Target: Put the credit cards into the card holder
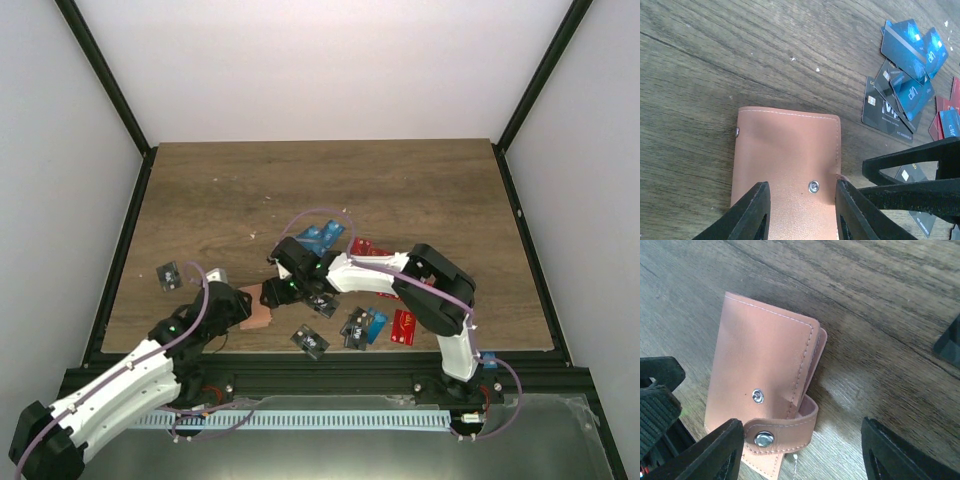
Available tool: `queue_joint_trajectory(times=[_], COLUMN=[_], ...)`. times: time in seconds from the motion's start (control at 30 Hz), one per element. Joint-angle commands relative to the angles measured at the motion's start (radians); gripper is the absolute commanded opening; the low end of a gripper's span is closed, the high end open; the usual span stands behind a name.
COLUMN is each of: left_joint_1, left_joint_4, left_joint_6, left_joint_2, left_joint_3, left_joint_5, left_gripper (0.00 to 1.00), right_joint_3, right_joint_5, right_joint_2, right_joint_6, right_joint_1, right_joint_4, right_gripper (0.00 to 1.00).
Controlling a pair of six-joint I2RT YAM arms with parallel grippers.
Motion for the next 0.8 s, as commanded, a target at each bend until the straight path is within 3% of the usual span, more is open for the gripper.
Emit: queue_joint_trajectory(times=[0.0,0.3,0.47,0.7,0.77], left_joint_1=[-0.003,-0.003,-0.003,-0.003,-0.003], left_joint_4=[0.067,0.068,0.063,0.085,0.096], left_joint_6=[0.015,0.016,0.018,0.023,0.03], left_joint_2=[0.02,0.03,0.027,0.038,0.044], left_joint_3=[-0.017,-0.023,-0.023,-0.038,-0.038], left_joint_5=[-0.009,-0.021,-0.03,-0.03,-0.028], left_gripper=[0.38,0.38,0.38,0.38,0.38], right_joint_3=[0.054,0.127,0.163,0.164,0.163], right_joint_5=[-0.003,0.084,0.198,0.227,0.248], right_joint_2=[-0.023,0.002,0.045,0.054,0.049], right_joint_6=[-0.021,-0.02,-0.001,0.012,0.018], right_joint_1=[0.017,0.057,0.064,0.062,0.062], right_joint_4=[-0.013,-0.103,-0.176,-0.179,-0.186], right_gripper=[0.66,0.68,0.63,0.3,0.15])
